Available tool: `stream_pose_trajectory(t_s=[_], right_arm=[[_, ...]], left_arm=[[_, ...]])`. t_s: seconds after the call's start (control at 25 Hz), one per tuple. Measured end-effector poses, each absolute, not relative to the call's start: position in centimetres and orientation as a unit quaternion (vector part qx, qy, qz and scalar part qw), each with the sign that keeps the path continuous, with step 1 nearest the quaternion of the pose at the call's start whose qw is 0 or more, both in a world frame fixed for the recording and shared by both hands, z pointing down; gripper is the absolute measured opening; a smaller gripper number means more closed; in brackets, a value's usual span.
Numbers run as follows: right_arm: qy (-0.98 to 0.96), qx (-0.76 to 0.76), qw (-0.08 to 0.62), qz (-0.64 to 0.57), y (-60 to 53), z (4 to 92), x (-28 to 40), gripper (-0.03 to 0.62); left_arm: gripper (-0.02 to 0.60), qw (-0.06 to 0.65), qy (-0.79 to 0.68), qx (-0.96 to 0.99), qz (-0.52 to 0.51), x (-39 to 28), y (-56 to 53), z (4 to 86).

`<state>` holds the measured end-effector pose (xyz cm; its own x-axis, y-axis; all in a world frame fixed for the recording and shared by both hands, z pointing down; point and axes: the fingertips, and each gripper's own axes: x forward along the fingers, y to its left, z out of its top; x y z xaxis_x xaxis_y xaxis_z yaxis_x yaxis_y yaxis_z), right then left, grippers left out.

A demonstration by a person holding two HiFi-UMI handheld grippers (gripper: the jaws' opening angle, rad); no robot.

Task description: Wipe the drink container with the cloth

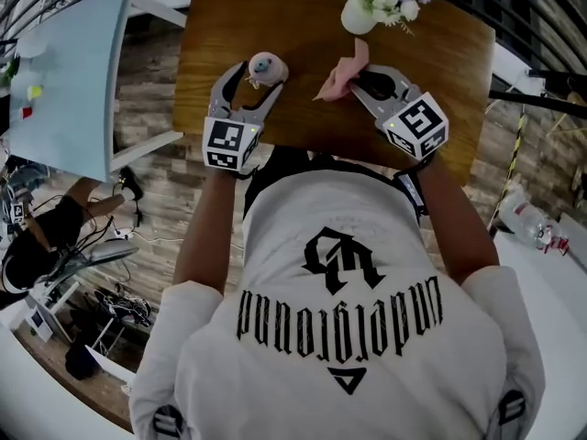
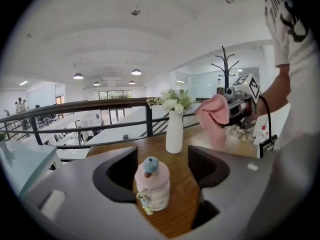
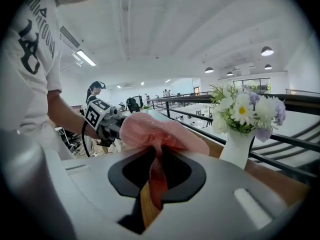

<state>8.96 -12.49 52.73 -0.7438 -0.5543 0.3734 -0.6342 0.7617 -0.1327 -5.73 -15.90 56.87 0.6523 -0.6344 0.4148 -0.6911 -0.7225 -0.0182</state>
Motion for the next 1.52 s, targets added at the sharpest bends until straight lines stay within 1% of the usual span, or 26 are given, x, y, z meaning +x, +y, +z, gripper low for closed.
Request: stream_pose_trajectory(t_s=[0.16,0.24,0.32,0.52,0.96,1.28,1.4,1.52], right_arm=[[-0.934,0.305,0.147,0.116,-11.4,51.3,8.6,0.041],[-0.938,0.296,0.142,0.109,-11.0,50.7,8.2,0.041],[-0.943,0.285,0.135,0.105,-10.6,50.0,7.9,0.041],[-0.951,0.263,0.130,0.093,-9.0,48.4,7.1,0.041],[-0.956,0.260,0.112,0.071,-4.0,44.0,3.5,0.041],[-0.945,0.309,0.095,0.052,1.4,41.5,-0.2,0.041],[-0.941,0.323,0.090,0.047,4.6,40.8,-2.8,0.041],[-0.937,0.335,0.090,0.043,8.5,39.4,-4.1,0.041]], left_arm=[[0.281,0.069,-0.379,0.905,0.177,-5.4,-14.5,54.7],[0.216,0.069,-0.392,0.902,0.168,-5.8,-13.6,53.6],[0.049,0.062,-0.408,0.896,0.165,-6.3,-12.4,52.4],[0.049,0.053,-0.416,0.897,0.142,-6.1,-9.2,48.4],[0.049,0.076,-0.401,0.907,0.105,-9.4,-3.1,44.3],[0.049,0.073,-0.377,0.919,0.091,-14.1,3.2,42.0],[0.049,0.074,-0.371,0.922,0.084,-16.9,6.4,41.0],[0.049,0.066,-0.367,0.925,0.073,-18.4,10.1,38.8]])
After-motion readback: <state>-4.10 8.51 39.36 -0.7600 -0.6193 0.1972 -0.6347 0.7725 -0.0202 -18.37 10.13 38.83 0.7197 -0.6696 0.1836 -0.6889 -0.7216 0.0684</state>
